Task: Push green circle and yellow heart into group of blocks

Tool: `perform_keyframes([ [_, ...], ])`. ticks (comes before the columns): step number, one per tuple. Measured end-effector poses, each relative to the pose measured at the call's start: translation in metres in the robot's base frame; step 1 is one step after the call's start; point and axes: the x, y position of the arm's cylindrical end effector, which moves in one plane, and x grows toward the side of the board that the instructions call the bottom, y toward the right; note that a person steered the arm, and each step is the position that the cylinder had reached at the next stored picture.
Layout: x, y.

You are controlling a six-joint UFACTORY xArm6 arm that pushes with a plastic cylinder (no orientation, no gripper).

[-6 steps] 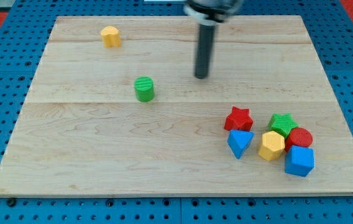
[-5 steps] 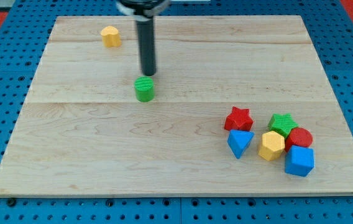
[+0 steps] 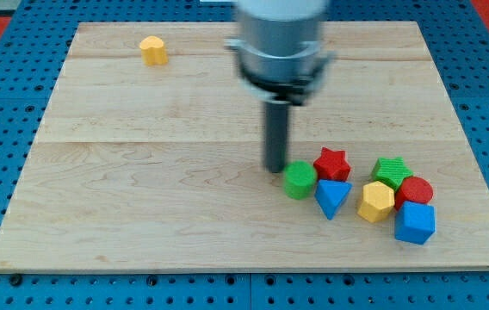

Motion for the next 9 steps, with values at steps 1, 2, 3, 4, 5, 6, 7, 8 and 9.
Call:
perform_keyframes([
  [1,-0.004,-0.053],
  [2,-0.050,-0.162],
  [3,-0.067,-0.235],
  [4,-0.085,-0.299],
  [5,-0.124,-0.363],
  [6,-0.146,-0.377],
  [7,-0.186,-0.364],
  [8,-0.224,-0.294],
  [9,-0.231,-0.180],
])
